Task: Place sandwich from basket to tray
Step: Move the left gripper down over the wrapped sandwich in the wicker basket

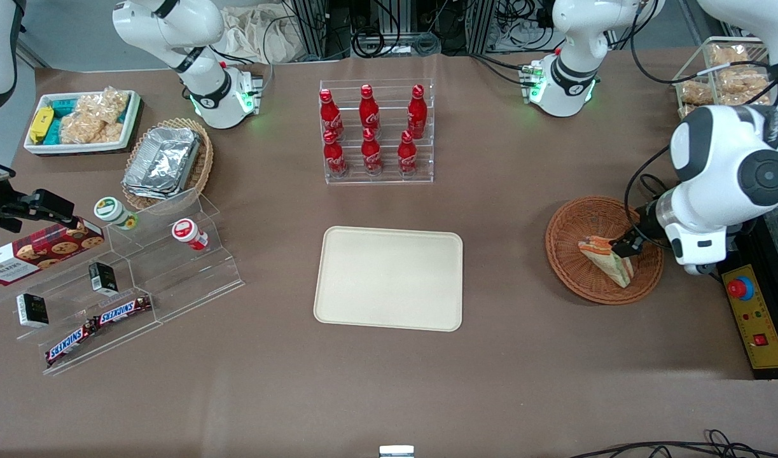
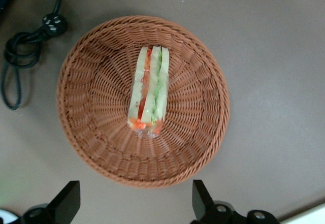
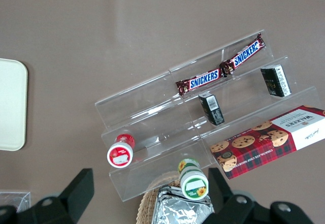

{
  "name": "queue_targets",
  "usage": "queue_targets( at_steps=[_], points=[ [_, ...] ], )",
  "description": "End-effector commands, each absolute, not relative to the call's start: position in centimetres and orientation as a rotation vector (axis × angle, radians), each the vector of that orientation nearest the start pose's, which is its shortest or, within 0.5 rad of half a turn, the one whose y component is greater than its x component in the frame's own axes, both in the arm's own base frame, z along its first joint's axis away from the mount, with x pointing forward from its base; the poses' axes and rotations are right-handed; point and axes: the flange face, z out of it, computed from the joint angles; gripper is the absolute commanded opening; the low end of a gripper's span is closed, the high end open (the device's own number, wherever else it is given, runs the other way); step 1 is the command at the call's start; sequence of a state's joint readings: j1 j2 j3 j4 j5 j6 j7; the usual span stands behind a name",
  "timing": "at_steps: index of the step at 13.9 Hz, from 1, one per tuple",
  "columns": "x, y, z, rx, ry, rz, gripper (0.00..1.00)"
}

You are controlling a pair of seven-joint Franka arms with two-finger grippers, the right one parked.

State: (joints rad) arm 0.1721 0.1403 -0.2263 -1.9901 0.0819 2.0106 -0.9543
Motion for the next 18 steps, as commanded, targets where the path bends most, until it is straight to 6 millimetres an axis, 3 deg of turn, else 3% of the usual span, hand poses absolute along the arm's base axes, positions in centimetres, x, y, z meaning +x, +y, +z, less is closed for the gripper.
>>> queue_targets(
  at_steps=[1, 6, 8, 18],
  points=[
    [55.9, -1.8, 36.6, -2.763, -1.276, 0.043, 0.99],
    [55.7, -0.4, 32.4, -2.78, -1.272, -0.013, 0.99],
    [55.6, 1.1, 30.7, -2.771, -1.293, -0.039, 0.99],
    [55.2, 1.4, 26.4, -2.794, -1.31, -0.038, 0.99]
  ],
)
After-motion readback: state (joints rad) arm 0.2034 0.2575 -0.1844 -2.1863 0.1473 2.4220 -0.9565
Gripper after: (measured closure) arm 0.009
